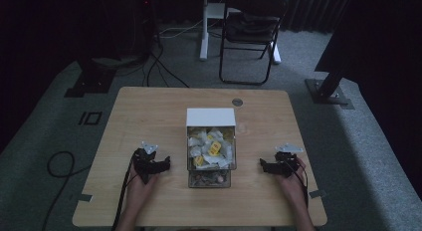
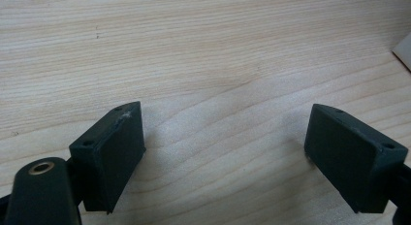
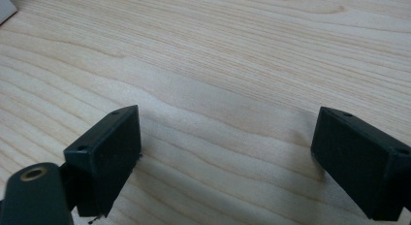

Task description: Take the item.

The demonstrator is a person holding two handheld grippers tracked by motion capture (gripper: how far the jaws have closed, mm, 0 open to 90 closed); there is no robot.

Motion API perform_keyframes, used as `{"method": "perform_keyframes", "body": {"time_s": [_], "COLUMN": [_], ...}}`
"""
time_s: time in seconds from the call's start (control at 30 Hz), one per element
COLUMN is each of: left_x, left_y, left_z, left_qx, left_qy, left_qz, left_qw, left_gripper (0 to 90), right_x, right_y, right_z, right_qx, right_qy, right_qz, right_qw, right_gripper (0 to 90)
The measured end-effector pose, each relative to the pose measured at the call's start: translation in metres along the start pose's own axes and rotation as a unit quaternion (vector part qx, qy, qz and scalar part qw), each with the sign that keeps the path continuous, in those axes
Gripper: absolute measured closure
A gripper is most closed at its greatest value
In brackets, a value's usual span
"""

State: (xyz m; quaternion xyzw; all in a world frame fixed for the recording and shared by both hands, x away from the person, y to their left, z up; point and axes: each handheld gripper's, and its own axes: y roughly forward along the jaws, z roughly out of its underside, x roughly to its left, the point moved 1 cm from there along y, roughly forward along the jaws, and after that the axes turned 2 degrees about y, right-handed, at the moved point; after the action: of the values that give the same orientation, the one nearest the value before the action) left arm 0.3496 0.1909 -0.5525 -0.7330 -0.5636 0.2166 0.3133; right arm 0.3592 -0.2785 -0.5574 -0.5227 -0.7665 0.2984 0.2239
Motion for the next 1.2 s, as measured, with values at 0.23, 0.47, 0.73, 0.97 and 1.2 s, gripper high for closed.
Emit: {"method": "perform_keyframes", "body": {"time_s": [0.23,0.47,0.73,0.97,1.2], "left_x": [0.0001,0.0,0.0001,0.0001,0.0001], "left_y": [0.0,0.0001,0.0001,0.0001,0.0001], "left_z": [0.0001,0.0,0.0,0.0,0.0], "left_qx": [0.0,-0.001,0.0,0.0,-0.001], "left_qy": [0.0,0.0,0.0,0.0,0.0], "left_qz": [0.0,0.0,0.0,0.0,0.0], "left_qw": [1.0,1.0,1.0,1.0,1.0], "left_gripper": [15.2,15.1,15.2,15.1,15.2], "right_x": [0.0,0.0,0.0001,0.001,0.007], "right_y": [0.0,0.0,0.0,-0.0005,-0.0081], "right_z": [0.0,0.0,0.0,0.0002,-0.0012], "right_qx": [0.0,0.0,0.0,0.001,0.002], "right_qy": [0.0,0.0,0.0,0.001,0.001], "right_qz": [0.0,0.0,0.0,0.003,-0.006], "right_qw": [1.0,1.0,1.0,1.0,1.0], "right_gripper": [10.4,10.4,10.4,10.6,19.9]}}
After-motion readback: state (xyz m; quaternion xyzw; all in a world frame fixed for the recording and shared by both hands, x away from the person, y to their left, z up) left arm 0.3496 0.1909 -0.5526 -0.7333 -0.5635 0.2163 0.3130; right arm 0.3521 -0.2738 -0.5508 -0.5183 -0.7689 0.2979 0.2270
